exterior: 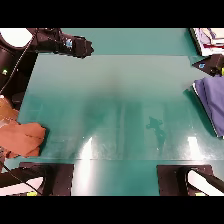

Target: Fold the shirts.

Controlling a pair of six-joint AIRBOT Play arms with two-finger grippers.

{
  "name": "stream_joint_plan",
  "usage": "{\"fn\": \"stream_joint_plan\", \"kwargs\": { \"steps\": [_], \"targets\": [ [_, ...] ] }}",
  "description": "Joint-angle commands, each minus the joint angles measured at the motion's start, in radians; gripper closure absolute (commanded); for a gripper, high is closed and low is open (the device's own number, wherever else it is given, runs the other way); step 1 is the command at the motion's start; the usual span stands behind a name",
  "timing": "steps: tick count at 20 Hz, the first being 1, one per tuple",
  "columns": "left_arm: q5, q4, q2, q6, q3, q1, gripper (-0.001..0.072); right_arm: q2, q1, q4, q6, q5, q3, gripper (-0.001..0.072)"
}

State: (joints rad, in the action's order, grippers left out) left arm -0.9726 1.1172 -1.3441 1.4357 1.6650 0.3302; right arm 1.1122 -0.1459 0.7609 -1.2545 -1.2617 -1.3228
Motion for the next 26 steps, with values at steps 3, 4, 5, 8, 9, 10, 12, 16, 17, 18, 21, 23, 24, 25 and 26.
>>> {"fn": "stream_joint_plan", "kwargs": {
  "steps": [3, 4, 5, 8, 9, 10, 12, 16, 17, 18, 21, 23, 24, 25, 26],
  "targets": [
    [0.076, -0.004, 0.0, 0.004, 0.0, 0.0, 0.0682, 0.0, 0.0, -0.001, 0.0, -0.031, 0.0, 0.0691],
    [0.071, -0.002, 0.005, 0.005, 0.004, -0.007, 0.0682, 0.0, 0.0, -0.001, 0.0, -0.031, 0.0, 0.0691],
    [0.025, 0.001, 0.018, 0.004, 0.006, -0.024, 0.0682, 0.0, 0.0, -0.002, -0.001, -0.031, 0.0, 0.069],
    [-0.238, 0.135, 0.096, 0.005, 0.001, -0.121, 0.0683, 0.0, 0.0, -0.002, -0.001, -0.041, 0.0, 0.0691],
    [-0.31, 0.199, 0.133, 0.005, -0.017, -0.157, 0.0683, 0.0, 0.0, -0.002, -0.001, -0.045, 0.0, 0.069],
    [-0.369, 0.274, 0.18, 0.011, -0.051, -0.196, 0.0683, 0.0, 0.0, -0.002, -0.001, -0.044, 0.0, 0.0691],
    [-0.443, 0.403, 0.284, 0.034, -0.157, -0.27, 0.0682, 0.0, 0.0, -0.002, 0.0, -0.043, 0.0, 0.069],
    [-0.623, 0.573, 0.441, 0.056, -0.406, -0.418, 0.0681, 0.0, 0.0, -0.001, 0.0, -0.043, 0.0, 0.069],
    [-0.642, 0.594, 0.457, 0.058, -0.46, -0.45, 0.065, 0.0, 0.0, 0.0, 0.0, -0.043, 0.0, 0.069],
    [-0.642, 0.598, 0.463, 0.062, -0.519, -0.481, 0.0336, 0.0, 0.0, 0.001, 0.0, -0.043, 0.0, 0.069],
    [-0.608, 0.616, 0.463, 0.11, -0.666, -0.532, 0.0001, 0.0, 0.0, 0.002, 0.0, -0.044, 0.0, 0.0691],
    [-0.571, 0.625, 0.463, 0.121, -0.763, -0.542, 0.0001, 0.0, 0.0, 0.002, 0.0, -0.044, 0.0, 0.069],
    [-0.56, 0.634, 0.463, 0.131, -0.808, -0.542, 0.0001, 0.0, 0.0, 0.002, 0.0, -0.043, 0.0, 0.069],
    [-0.548, 0.639, 0.463, 0.136, -0.85, -0.542, 0.0001, 0.0, 0.0, 0.002, 0.0, -0.043, 0.0, 0.069],
    [-0.535, 0.639, 0.463, 0.139, -0.889, -0.542, 0.0002, 0.0, 0.0, 0.002, 0.0, -0.043, 0.0, 0.0691]
  ]
}}
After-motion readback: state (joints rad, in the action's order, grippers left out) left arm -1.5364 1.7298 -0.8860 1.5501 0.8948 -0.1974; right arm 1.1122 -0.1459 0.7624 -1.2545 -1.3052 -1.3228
